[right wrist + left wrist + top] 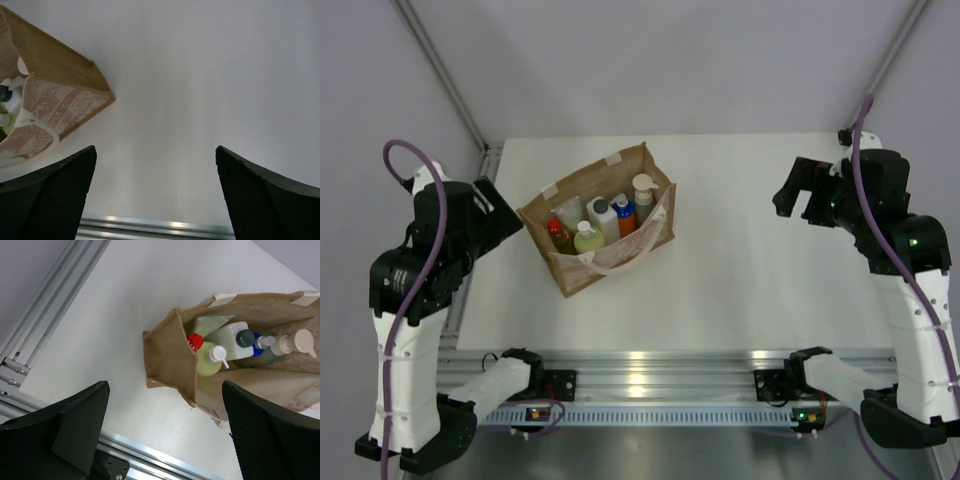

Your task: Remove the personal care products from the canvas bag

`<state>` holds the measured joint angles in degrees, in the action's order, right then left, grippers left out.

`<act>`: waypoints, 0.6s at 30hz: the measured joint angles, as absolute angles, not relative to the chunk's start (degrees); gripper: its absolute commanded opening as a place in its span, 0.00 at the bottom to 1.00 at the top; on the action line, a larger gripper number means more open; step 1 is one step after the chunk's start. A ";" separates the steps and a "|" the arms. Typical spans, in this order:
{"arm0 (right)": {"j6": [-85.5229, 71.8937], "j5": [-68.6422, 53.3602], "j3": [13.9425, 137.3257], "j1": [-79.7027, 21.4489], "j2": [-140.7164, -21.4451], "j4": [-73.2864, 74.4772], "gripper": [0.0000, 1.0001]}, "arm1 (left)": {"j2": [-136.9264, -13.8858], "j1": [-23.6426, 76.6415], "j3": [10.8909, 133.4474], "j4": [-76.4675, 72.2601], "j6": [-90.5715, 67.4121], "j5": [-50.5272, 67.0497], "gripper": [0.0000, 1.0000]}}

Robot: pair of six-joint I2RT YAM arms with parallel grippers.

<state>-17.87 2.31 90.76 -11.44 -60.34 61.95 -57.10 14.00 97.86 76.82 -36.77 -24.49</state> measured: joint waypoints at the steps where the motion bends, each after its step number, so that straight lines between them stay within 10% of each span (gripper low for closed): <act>1: -18.13 2.74 90.76 -11.44 -60.03 61.93 0.99 | -56.90 14.00 98.21 76.84 -37.19 -24.49 0.99; 18: -26.24 -8.84 87.66 -11.44 -58.35 56.05 1.00 | -49.04 14.00 72.79 74.48 -74.02 -5.50 0.99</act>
<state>-26.24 -8.84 87.66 -11.44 -58.35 56.05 -49.04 14.00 72.79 74.48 -74.02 -5.50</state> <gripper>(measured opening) 0.993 0.987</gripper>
